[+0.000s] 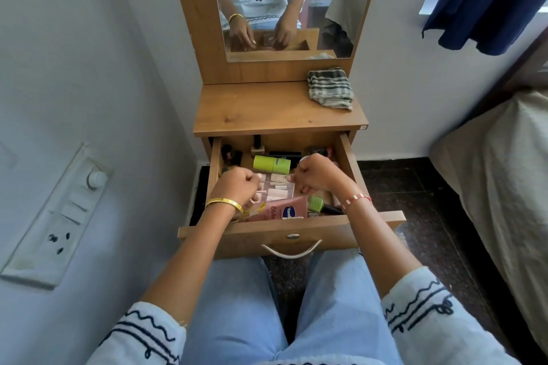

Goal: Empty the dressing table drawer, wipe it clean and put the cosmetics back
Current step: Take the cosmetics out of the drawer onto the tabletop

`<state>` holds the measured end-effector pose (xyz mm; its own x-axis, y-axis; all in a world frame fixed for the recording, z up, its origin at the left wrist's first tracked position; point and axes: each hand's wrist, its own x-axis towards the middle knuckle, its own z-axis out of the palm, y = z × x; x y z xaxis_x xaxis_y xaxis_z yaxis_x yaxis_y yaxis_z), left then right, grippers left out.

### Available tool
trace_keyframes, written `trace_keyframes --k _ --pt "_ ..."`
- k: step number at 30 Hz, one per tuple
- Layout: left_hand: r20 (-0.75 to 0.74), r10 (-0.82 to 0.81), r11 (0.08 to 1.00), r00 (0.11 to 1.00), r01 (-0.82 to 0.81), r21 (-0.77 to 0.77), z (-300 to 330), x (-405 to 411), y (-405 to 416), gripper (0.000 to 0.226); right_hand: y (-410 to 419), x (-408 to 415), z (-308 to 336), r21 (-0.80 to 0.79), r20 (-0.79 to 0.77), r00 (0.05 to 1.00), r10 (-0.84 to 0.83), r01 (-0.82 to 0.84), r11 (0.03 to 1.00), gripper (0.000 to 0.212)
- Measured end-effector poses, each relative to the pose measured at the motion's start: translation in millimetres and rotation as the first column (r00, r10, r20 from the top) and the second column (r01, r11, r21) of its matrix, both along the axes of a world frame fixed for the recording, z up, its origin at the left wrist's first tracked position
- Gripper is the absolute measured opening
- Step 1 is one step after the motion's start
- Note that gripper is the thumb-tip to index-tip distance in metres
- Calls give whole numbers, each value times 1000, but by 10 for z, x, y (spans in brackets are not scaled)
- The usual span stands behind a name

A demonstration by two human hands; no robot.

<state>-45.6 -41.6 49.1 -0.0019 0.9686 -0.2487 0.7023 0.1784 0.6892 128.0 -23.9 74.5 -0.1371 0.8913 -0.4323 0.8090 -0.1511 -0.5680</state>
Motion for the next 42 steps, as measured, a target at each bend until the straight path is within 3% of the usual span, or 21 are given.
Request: trace_keyframes --k 4,10,15,18,22,25,33,42 --pt "-36 120 988 992 -115 102 -63 21 148 31 167 -41 -188 82 121 985 -121 112 990 24" --pt "-223 96 995 970 -86 53 -231 75 139 30 350 -204 -423 -86 270 955 -119 147 985 44" --pt "-278 72 997 958 -74 4 -306 100 141 31 337 -311 -588 -16 203 954 -220 228 974 35" --pt "-270 71 996 960 -82 -26 -324 95 141 37 283 -330 -700 17 133 946 -296 296 955 42" --pt "-273 86 992 958 -106 -61 -345 68 156 33 279 -272 -711 -35 49 959 -278 280 959 54" --pt "-268 79 991 960 -105 -83 -336 60 156 33 294 -221 -688 -74 -7 959 -284 282 956 48" --pt "-253 145 989 957 -150 -1 -369 -13 190 37 271 -203 -709 -254 -225 867 -445 389 886 32" --pt "-69 253 962 965 -244 124 -433 -64 202 40 216 -90 -596 -365 -417 668 -616 498 787 20"
